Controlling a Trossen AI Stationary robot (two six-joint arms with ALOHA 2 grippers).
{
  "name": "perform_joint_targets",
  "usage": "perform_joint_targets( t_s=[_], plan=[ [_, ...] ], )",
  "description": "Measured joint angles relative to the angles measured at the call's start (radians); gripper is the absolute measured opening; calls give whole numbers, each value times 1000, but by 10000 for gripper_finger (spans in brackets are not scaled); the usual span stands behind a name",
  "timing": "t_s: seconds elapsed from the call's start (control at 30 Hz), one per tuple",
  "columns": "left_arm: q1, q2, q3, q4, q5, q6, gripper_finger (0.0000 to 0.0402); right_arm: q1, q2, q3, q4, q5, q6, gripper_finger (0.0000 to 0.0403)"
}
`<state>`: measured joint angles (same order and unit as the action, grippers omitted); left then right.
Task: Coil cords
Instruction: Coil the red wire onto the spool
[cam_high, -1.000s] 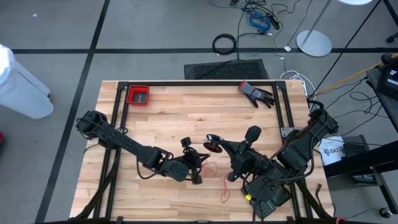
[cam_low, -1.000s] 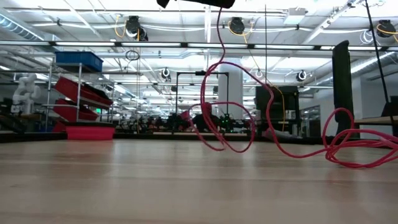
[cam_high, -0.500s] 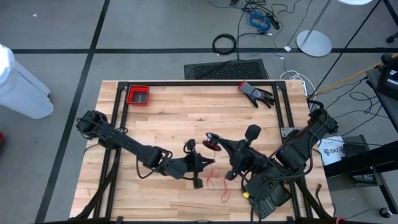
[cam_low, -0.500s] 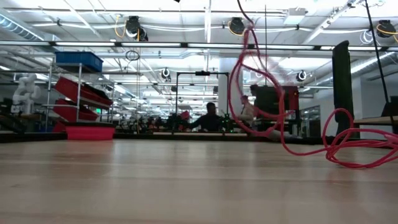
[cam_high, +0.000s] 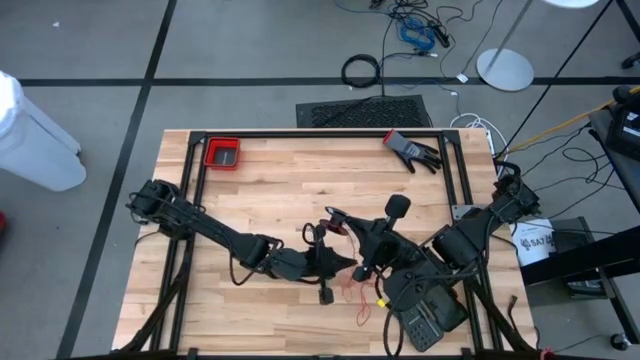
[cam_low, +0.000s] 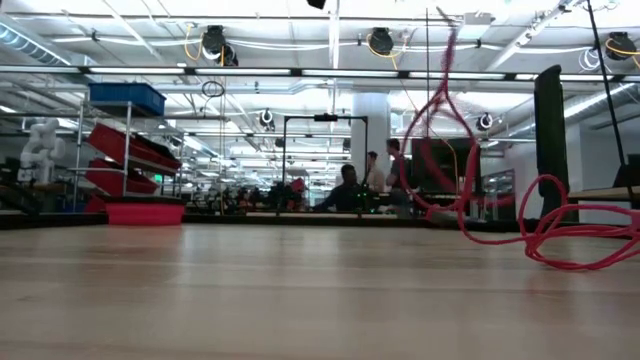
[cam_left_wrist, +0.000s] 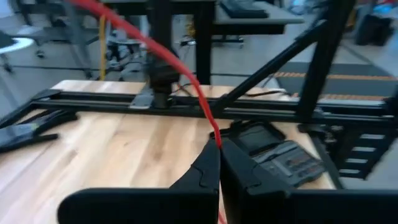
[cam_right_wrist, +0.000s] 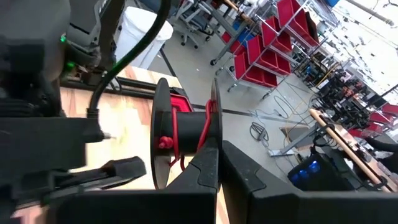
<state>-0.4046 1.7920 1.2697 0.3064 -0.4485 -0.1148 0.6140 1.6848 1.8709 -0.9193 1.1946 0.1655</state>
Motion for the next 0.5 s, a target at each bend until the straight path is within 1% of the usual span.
perform_joint_targets(
  t_s=[0.1, 0.17, 0.33, 0.5],
  plan=[
    [0, 0, 0, 71, 58, 22, 0, -6, 9, 0, 0, 4, 5, 0],
    [0, 0, 1, 100, 75, 24, 0, -14, 25, 0, 3, 4, 1, 0],
    [-2, -3, 1, 99, 87, 26, 0, -44, 53, 0, 11, 3, -36, 0],
    [-10, -12, 1, 100, 170, 26, 0, -52, 56, 0, -7, 3, -38, 0]
  ],
)
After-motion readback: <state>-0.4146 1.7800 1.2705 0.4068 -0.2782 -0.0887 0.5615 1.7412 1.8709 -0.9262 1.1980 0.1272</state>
